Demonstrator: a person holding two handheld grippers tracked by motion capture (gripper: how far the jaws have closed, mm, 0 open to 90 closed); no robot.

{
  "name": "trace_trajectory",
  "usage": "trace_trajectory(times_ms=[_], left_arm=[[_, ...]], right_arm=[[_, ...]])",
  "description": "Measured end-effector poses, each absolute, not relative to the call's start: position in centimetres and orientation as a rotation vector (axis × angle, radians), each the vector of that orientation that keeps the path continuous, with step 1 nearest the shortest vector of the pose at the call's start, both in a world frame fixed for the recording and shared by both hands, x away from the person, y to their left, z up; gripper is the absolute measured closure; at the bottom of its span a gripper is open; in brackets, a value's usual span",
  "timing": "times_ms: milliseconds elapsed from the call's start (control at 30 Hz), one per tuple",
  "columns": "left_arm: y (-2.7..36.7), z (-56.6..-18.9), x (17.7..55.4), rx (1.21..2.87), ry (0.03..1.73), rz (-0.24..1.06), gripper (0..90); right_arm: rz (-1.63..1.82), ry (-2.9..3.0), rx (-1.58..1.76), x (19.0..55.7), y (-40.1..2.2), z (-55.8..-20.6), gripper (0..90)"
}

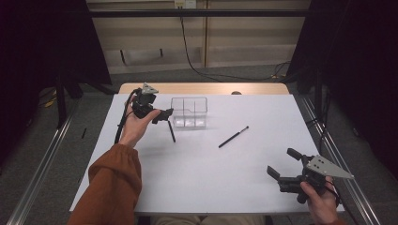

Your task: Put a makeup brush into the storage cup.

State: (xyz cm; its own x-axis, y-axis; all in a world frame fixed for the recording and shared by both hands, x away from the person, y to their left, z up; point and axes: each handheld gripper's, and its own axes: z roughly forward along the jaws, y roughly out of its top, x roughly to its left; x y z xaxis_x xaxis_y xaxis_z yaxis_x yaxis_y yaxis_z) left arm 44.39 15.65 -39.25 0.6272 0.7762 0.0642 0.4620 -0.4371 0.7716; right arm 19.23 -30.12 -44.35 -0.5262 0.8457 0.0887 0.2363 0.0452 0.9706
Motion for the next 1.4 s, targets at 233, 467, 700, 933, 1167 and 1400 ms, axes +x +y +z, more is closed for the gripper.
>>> trace_trajectory(times_ms=[233,467,700,933,1167,1400], left_arm=[[15.7,-39.3,44.8,2.192,1.024,0.447,4.7],[15.3,-40.1,45.4,2.266,1.082,0.369,4.8],[14.8,-41.4,46.0,2.370,1.178,0.320,5.6],[14.3,-42.1,46.5,2.435,1.216,0.274,5.5],[13.4,-42.7,46.8,2.484,1.257,0.230,7.1],[12.5,-43.4,47.1,2.502,1.311,0.186,17.6]], right_arm=[[1.507,1.807,1.085,19.2,-30.1,-44.4,0.0],[1.505,1.815,1.086,19.2,-30.1,-44.4,0.0],[1.507,1.816,1.087,19.3,-30.1,-44.4,0.0],[1.508,1.818,1.084,19.2,-30.1,-44.4,0.0],[1.511,1.817,1.085,19.2,-30.0,-44.4,0.0],[1.510,1.819,1.085,19.2,-30.0,-44.4,0.0]])
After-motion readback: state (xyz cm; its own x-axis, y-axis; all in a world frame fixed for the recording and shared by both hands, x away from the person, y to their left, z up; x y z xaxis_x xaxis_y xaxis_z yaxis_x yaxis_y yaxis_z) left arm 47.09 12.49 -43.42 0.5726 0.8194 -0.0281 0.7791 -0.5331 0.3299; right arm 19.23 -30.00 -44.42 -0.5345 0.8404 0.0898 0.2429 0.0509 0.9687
